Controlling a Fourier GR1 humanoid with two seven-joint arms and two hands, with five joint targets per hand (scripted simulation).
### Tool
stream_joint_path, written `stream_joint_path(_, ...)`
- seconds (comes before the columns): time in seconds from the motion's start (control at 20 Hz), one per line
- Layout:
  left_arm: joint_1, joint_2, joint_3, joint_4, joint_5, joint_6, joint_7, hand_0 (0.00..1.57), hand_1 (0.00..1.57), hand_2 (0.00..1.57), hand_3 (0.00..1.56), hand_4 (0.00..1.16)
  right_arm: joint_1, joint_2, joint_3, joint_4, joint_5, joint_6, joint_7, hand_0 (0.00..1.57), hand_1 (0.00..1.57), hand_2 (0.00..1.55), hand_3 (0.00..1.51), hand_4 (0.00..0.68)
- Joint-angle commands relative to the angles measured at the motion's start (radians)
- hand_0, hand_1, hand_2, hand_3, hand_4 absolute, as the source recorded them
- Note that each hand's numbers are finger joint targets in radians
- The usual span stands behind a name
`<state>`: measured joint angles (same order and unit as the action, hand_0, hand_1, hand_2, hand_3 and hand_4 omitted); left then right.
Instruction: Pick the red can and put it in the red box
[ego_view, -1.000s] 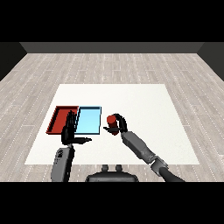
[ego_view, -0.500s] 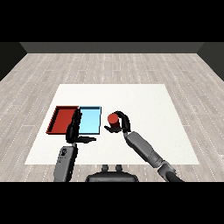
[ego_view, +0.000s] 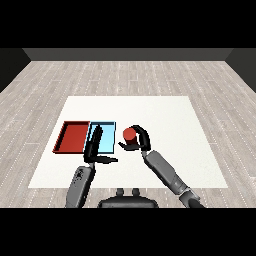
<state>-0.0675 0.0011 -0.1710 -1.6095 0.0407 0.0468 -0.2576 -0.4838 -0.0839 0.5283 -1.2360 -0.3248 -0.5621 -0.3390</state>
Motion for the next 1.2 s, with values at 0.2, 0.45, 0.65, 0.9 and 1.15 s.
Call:
stream_joint_path(0.2, -0.148, -0.001, -0.113, 0.169, 0.061, 0.109, -0.012, 0.00, 0.00, 0.00, 0.00, 0.00, 0.000, 0.063, -0.074, -0.064, 0.066, 0.022, 0.067, 1.45, 1.45, 1.43, 1.38, 0.647)
stream_joint_path(0.45, -0.099, -0.001, -0.206, 0.170, 0.083, 0.162, -0.001, 0.00, 0.00, 0.00, 0.00, 0.00, 0.178, 0.023, -0.057, -0.197, 0.090, 0.089, 0.025, 1.46, 1.46, 1.44, 1.40, 0.659)
stream_joint_path(0.65, -0.133, -0.001, -0.157, 0.219, 0.080, 0.114, -0.008, 0.00, 0.00, 0.00, 0.00, 0.00, 0.073, 0.083, -0.089, -0.093, 0.117, 0.094, 0.050, 1.45, 1.45, 1.45, 1.39, 0.630)
stream_joint_path(0.9, -0.143, -0.001, -0.237, 0.260, 0.132, 0.175, -0.033, 0.00, 0.00, 0.00, 0.00, 0.00, 0.040, 0.084, -0.027, -0.081, 0.087, 0.011, 0.025, 1.45, 1.45, 1.44, 1.38, 0.635)
stream_joint_path(1.15, -0.218, -0.001, -0.232, 0.350, 0.176, 0.174, -0.048, 0.00, 0.00, 0.00, 0.00, 0.00, 0.101, 0.084, -0.043, -0.110, 0.116, 0.057, 0.045, 1.45, 1.45, 1.43, 1.38, 0.641)
